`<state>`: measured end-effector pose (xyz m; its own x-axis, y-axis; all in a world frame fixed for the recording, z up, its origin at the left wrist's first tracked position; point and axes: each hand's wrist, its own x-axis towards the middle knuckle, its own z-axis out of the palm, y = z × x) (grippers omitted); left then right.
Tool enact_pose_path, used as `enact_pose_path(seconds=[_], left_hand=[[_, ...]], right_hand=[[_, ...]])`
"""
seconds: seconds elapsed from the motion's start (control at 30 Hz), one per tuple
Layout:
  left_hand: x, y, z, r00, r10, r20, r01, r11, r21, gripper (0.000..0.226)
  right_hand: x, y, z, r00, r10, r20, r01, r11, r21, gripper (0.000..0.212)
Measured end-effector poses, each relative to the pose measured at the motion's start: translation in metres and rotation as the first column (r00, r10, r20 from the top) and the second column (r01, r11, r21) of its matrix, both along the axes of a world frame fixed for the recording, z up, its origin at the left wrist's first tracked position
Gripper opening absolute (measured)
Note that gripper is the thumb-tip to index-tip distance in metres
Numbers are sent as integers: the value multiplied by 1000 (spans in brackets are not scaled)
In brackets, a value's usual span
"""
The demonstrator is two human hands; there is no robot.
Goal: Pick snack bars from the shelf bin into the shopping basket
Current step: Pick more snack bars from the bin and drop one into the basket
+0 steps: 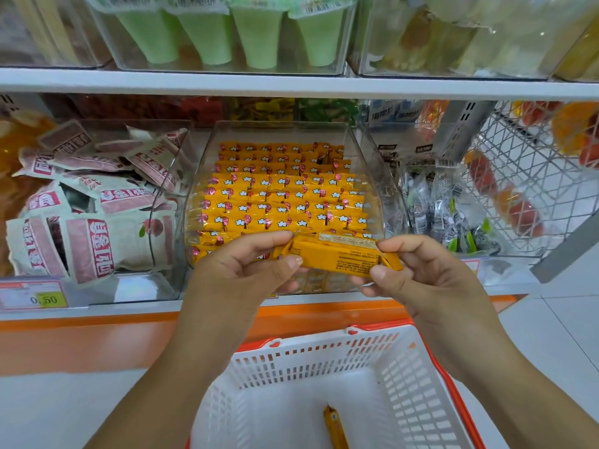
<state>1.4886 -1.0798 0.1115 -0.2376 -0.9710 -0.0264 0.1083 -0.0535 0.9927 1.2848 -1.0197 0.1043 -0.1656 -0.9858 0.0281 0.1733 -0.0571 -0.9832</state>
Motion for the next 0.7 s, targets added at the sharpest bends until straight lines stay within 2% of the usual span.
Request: enact_pose_path(seconds=[0.17,0.3,0.37,0.4,0.47,0.53,0.6,0.7], left_hand=[[2,-3,-4,999,12,-44,-10,999,50,26],[4,-4,-7,999,3,-50,1,997,71,26],[3,-6,-8,999,0,-44,4,996,85,27],[3,-7,-7,1000,-1,-28,4,996,91,26],[2,-8,-6,999,1,38,-4,997,82,26],[-2,-9,-4,992,-4,128,-1,999,41,22],[-7,-9,-3,977,7,212,-3,1000,-18,15],[-15,-21,1,922,62,382,1,987,-163,17]], right_hand=[[-1,-1,2,996,-28,85,27,1000,11,26],[-3,-3,1,991,-62,121,58,998,38,29],[-3,-3,0,995,-48,93,44,998,36,32],[-3,-3,-1,998,-24,56,22,999,35,40],[-2,-3,-5,999,13,-33,-11,999,46,64],[0,-4,-6,997,-12,-76,16,999,46,71],[2,-6,-2,991,-58,-117,63,997,36,64],[-4,-20,12,981,-109,-161,111,994,4,38]])
